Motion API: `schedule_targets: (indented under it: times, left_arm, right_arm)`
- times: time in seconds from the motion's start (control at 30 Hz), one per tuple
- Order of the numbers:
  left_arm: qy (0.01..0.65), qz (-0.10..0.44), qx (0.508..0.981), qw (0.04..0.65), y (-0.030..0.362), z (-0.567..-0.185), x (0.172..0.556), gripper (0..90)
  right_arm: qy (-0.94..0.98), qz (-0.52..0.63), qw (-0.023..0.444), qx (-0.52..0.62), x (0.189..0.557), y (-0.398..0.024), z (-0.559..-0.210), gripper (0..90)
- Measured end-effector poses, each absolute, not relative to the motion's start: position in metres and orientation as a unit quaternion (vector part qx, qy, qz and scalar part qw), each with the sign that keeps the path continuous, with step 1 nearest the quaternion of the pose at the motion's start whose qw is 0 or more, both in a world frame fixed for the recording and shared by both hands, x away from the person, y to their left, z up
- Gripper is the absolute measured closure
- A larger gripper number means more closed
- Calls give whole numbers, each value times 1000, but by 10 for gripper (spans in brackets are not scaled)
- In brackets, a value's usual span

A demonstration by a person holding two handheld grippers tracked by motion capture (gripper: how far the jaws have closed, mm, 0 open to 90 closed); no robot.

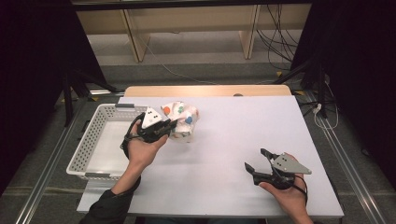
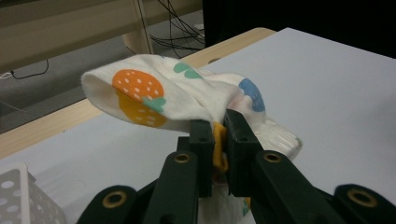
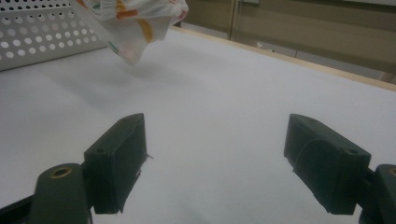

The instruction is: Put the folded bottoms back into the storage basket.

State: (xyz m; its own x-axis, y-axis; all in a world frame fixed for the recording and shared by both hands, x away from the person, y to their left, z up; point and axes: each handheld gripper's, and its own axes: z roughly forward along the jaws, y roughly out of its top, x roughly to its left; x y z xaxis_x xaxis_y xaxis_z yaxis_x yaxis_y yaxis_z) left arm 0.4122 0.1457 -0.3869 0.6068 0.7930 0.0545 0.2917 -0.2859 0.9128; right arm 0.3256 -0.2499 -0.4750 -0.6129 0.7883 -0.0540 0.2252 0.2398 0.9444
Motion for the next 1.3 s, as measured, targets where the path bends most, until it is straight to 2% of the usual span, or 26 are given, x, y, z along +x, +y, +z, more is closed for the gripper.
schedule_targets:
  times: [1.3]
  left_arm:
    - [360, 264, 757, 477, 154, -384, 410, 824]
  right_arm:
    - [738, 511, 277, 344, 326, -250, -475, 218]
